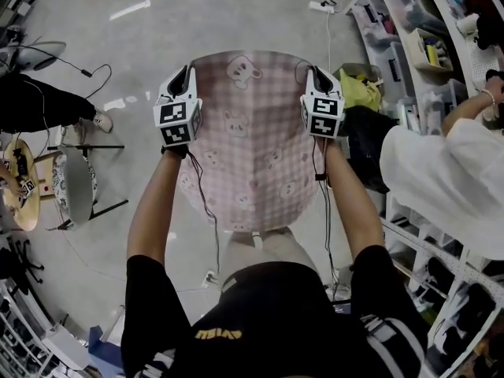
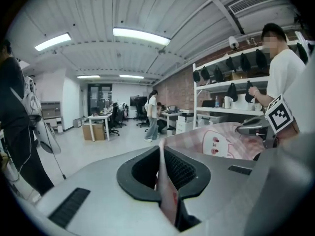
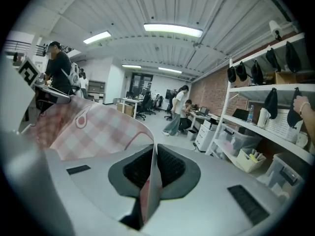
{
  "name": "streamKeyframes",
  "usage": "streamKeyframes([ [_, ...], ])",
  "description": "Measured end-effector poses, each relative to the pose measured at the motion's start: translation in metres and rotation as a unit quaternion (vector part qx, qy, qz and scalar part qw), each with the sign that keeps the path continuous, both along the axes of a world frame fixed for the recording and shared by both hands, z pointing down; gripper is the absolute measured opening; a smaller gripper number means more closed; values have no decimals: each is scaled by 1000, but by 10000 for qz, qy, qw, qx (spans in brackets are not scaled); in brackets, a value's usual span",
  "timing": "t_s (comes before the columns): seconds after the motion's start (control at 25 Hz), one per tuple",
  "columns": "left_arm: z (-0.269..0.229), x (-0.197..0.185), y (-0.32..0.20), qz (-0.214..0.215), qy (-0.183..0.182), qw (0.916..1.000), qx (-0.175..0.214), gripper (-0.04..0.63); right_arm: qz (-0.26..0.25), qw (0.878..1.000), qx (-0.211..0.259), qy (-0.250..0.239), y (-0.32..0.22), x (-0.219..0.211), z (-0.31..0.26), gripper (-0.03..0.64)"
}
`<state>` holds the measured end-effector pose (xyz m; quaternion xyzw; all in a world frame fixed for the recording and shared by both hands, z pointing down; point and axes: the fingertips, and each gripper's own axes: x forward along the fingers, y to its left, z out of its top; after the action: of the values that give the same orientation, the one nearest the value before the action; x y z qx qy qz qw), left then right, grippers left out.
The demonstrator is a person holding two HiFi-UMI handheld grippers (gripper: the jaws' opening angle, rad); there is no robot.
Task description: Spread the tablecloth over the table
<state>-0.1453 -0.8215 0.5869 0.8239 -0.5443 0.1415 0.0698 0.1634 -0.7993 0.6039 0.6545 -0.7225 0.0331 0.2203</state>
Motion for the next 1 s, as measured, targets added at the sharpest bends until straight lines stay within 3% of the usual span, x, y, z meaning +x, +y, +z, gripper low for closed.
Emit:
streamKeyframes([
  [0.08,19,3,-15,111,-182,9997,-76,39,-27,9999,-75,-60,-17,1,17,23],
  [0.12,31,2,-23,172,-312,9993,-143,59,-45,9996,-153,-252,-26,1,28,94],
  [0.16,42,-1,-30,192,-426,9986,-227,200,-57,9981,-283,-537,-34,1,40,322],
  [0.2,49,-6,-34,143,-477,9983,-308,283,-40,9959,-435,-795,-40,2,50,454],
  [0.28,48,-18,-35,-81,-402,9986,-335,293,16,9941,-574,-917,-39,8,58,447],
  [0.4,28,-18,-19,-142,-245,9995,-135,288,-100,9957,-416,-819,-23,12,44,437],
  [0.72,-18,9,90,361,180,9986,344,245,-342,9946,163,-965,49,-9,-10,403],
  [1.0,-73,29,221,971,121,9880,1193,161,-527,9898,757,-1089,168,-35,-80,345],
])
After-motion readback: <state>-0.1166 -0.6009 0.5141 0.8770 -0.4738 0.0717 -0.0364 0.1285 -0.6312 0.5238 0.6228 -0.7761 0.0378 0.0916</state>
